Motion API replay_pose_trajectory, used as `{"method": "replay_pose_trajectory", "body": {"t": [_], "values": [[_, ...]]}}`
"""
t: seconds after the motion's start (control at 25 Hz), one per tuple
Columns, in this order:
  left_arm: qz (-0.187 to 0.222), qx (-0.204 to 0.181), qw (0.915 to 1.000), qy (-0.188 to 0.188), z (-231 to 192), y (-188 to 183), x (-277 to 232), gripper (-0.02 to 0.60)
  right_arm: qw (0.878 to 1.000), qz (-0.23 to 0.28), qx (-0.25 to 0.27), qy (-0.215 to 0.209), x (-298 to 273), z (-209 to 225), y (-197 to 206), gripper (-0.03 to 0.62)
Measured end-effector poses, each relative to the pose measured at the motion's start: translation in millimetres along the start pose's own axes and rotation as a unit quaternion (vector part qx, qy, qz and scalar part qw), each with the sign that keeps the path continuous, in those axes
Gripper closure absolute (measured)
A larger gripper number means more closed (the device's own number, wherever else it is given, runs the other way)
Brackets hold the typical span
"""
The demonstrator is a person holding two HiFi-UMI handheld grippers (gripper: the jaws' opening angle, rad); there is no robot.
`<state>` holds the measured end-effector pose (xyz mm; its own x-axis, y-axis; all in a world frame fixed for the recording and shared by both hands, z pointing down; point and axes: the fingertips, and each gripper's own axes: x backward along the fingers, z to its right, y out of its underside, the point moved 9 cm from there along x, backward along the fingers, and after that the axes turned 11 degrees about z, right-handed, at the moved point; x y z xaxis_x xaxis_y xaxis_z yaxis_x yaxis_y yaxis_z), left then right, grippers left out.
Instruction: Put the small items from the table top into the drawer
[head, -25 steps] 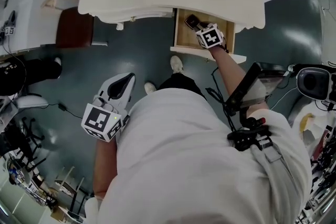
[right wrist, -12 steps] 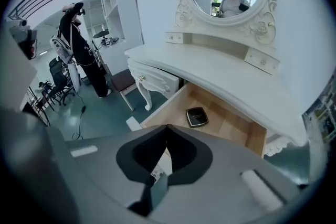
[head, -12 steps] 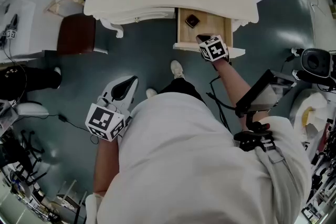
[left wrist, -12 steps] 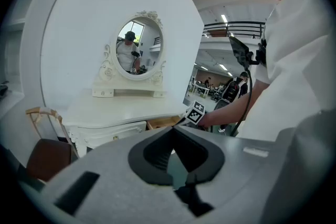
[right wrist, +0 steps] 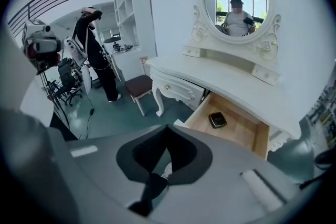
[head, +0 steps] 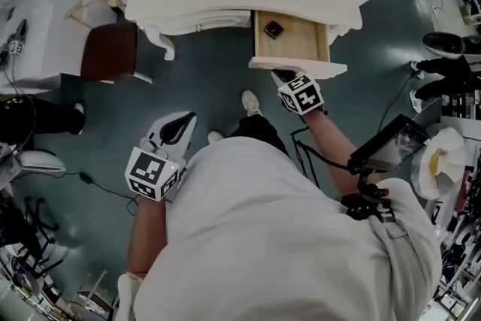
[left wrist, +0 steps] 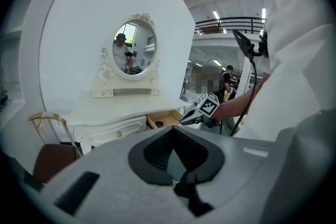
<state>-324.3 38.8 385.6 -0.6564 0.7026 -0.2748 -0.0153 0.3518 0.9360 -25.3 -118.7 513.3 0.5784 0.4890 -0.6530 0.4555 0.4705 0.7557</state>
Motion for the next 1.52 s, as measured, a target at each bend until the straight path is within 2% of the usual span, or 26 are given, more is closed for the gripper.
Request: {"method": "replay_pose_trajectory", "body": {"t": [0.28, 0.6, 1.16, 1.52], "values": [[-0.002, -0.001, 1.0000, 0.008, 6.3, 17.5, 21.1, 0.580, 0.999, 0.039, 0.019, -0.033, 27.1, -56.6, -8.4, 0.593], [0.003, -0.005, 0.9998, 0.020, 21.0, 27.5, 50.5, 0.580, 0.996, 0.058, 0.043, -0.054, 51.4, -113.9, -14.3, 0.594], [0.012, 0.005, 0.9999, 0.009, 22.2, 34.4, 65.8, 0.580, 0.991, 0.078, 0.068, -0.086, 55.6, -143.5, -33.6, 0.594], [0.014, 0.006, 0.9998, 0.009, 21.8, 37.4, 65.8, 0.580, 0.989, 0.086, 0.078, -0.090, 56.4, -148.6, -38.3, 0.594]]}}
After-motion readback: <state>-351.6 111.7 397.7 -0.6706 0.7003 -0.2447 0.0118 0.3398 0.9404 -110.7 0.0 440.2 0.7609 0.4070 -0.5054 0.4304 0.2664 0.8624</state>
